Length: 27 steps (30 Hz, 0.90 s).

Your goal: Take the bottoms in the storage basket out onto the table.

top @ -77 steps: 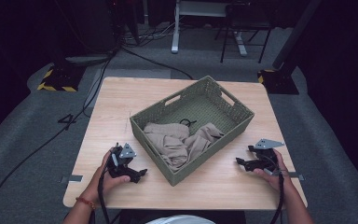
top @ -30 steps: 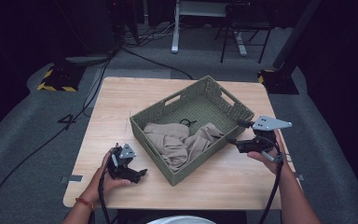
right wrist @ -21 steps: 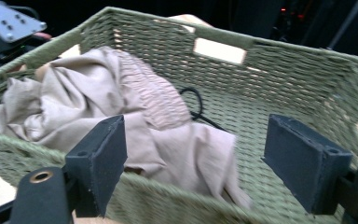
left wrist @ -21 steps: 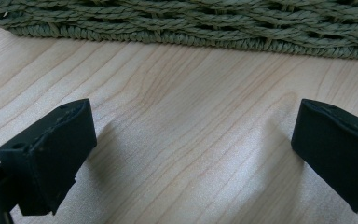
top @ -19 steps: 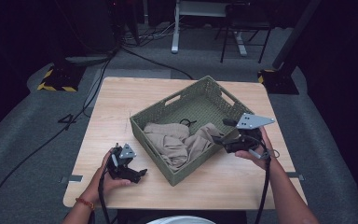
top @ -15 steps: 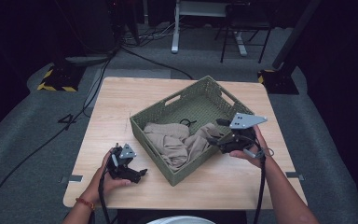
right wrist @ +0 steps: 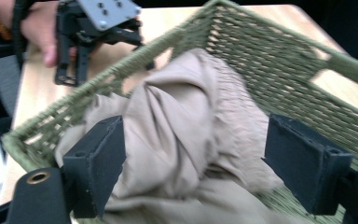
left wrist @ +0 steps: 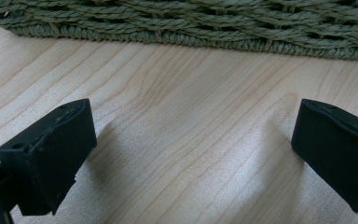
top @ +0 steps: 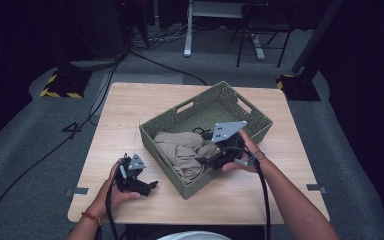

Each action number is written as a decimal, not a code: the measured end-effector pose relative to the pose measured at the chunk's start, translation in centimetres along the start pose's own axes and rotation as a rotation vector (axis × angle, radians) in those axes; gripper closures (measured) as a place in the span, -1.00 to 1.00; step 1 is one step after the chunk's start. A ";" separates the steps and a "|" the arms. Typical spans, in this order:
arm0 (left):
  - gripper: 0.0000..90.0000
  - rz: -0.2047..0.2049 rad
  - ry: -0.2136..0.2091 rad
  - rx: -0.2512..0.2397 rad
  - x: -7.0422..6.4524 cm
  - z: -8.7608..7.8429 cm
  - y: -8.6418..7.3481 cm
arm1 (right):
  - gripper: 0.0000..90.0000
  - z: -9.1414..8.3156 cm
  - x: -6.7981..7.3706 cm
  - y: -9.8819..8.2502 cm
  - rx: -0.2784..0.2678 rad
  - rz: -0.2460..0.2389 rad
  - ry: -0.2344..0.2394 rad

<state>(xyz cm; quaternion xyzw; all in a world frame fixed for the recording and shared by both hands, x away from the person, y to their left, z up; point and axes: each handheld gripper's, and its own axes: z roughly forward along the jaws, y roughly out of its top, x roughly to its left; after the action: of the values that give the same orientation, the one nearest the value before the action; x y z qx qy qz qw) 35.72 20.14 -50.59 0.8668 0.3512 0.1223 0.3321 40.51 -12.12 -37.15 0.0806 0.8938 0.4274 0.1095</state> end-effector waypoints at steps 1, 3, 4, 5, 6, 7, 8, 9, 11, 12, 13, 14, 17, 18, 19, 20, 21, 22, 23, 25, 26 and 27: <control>-0.99 0.000 0.000 0.000 0.0 0.0 0.0 | -0.54 0.4 0.0 0.3 0.009 -0.004 0.020; -0.99 0.000 0.000 0.000 0.0 0.0 0.0 | -0.54 1.1 0.0 0.7 0.038 -0.021 0.057; -0.99 0.000 0.000 0.000 0.0 0.0 0.0 | -0.54 1.5 0.0 0.9 0.054 -0.027 0.076; -0.99 0.000 0.000 0.000 0.0 0.0 0.0 | -0.55 1.9 0.0 1.1 0.069 -0.034 0.098; -0.99 0.000 0.000 0.000 0.0 0.0 0.0 | -0.55 2.3 0.0 1.2 0.084 -0.042 0.110; -0.99 0.000 0.000 0.000 0.0 0.0 0.0 | -0.55 2.7 0.1 1.3 0.101 -0.054 0.122; -0.99 0.000 0.000 0.000 0.0 0.0 0.0 | -0.55 2.7 0.1 1.3 0.101 -0.054 0.122; -0.99 0.000 0.000 0.000 0.0 0.0 0.0 | -0.55 3.7 0.1 1.6 0.142 -0.070 0.137; -0.99 0.000 0.000 0.000 0.0 0.0 0.0 | -0.54 4.0 0.2 1.6 0.159 -0.076 0.141; -0.99 0.001 0.000 -0.001 0.0 0.0 0.0 | -0.54 5.1 0.2 1.8 0.211 -0.101 0.142; -0.99 0.000 0.000 0.000 0.0 0.0 0.0 | -0.53 5.6 0.2 2.0 0.237 -0.110 0.143; -0.99 0.000 0.000 0.000 0.0 0.0 0.0 | -0.53 5.9 0.3 2.2 0.266 -0.113 0.150; -0.99 0.000 0.000 0.000 0.0 0.0 0.0 | -0.52 6.5 0.2 2.8 0.275 -0.156 0.122; -0.99 0.001 0.000 0.000 0.0 0.0 0.0 | -0.53 6.7 0.1 2.9 0.283 -0.154 0.129; -0.99 0.001 0.000 0.000 0.0 0.0 0.0 | -0.52 7.0 0.0 3.0 0.284 -0.155 0.142; -0.99 0.001 0.000 -0.001 0.0 0.0 0.0 | -0.54 7.5 -0.1 2.9 0.302 -0.157 0.164; -0.99 0.001 0.000 0.000 0.0 0.0 0.0 | -0.55 7.8 -0.1 2.9 0.313 -0.166 0.171; -0.99 0.001 0.000 0.000 0.0 0.0 0.0 | -0.55 8.3 -0.2 2.9 0.322 -0.176 0.174; -0.99 0.000 0.000 0.000 0.0 0.0 0.0 | -0.57 8.7 -0.2 2.8 0.334 -0.184 0.174; -0.99 0.000 0.000 0.000 0.0 0.0 0.0 | -0.57 9.3 -0.5 2.7 0.339 -0.183 0.195; -0.99 0.000 0.000 0.000 0.0 0.0 0.0 | -0.59 9.7 -0.5 2.7 0.353 -0.182 0.202; -0.99 0.001 0.000 -0.001 0.0 0.0 0.0 | -0.61 10.1 -0.5 2.6 0.365 -0.191 0.204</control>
<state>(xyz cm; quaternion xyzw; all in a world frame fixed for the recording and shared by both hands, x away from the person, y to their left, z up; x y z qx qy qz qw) 35.73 20.14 -50.60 0.8668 0.3508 0.1226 0.3324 43.77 -3.12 -41.22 -0.0297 0.9663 0.2523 0.0421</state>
